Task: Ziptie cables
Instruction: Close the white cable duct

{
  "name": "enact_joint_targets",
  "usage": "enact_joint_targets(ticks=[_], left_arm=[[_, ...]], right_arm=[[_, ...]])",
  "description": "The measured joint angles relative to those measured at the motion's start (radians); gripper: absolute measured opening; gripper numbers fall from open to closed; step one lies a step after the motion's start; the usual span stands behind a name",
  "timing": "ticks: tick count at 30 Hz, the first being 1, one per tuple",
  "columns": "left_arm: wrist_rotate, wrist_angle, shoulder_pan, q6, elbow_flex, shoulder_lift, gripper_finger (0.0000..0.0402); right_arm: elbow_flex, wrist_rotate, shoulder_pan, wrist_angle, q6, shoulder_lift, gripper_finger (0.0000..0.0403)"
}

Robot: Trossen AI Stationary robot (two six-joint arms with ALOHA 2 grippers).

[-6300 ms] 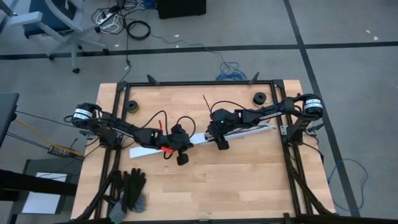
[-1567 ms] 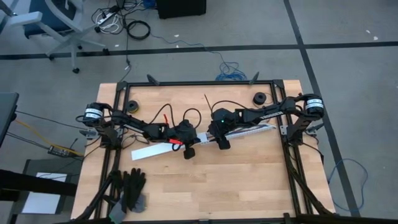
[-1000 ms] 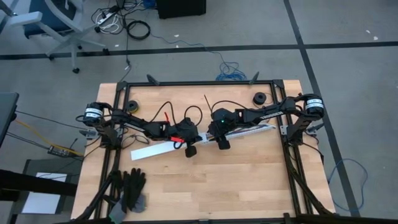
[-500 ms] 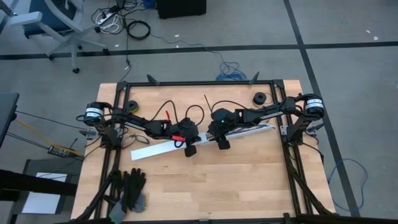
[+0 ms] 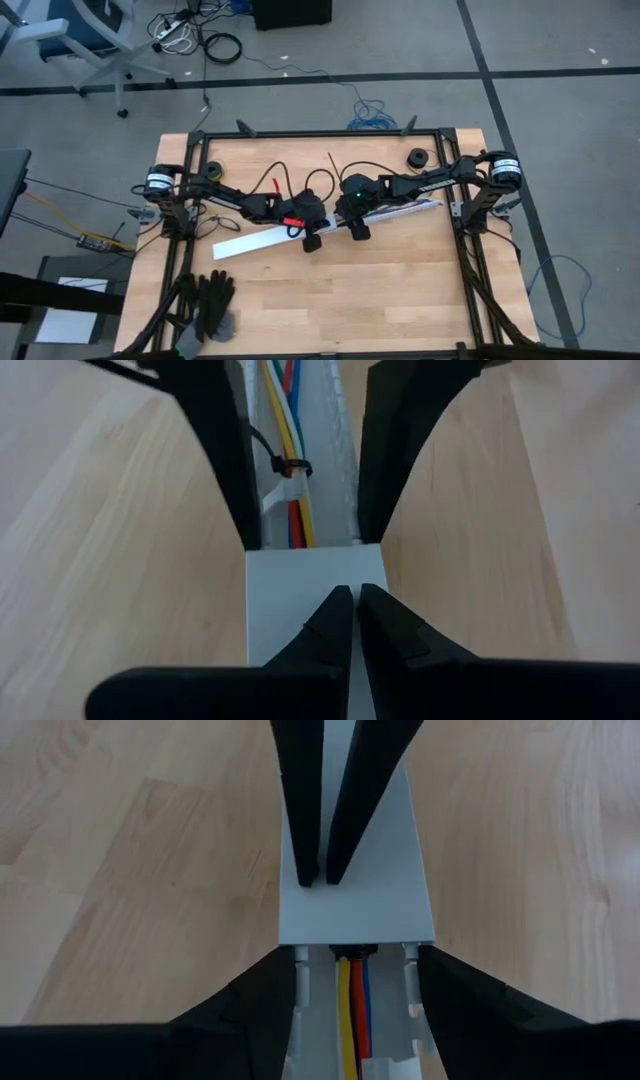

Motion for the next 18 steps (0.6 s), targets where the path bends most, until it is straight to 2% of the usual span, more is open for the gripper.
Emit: enact_joint_targets(ticks=[8,18], left_arm=[[0.013,-0.045,0.012,0.003,0.025,0.002,0.0],[0.01,-0.053,0.012,-0.002,0.025,0.002,0.0]], right_arm=[[0.0,0.016,0.001,0.003,-0.005,-0.003,0.0191],[0.0,0.029,0.001,0.006,-0.008,-0.004,0.0244]])
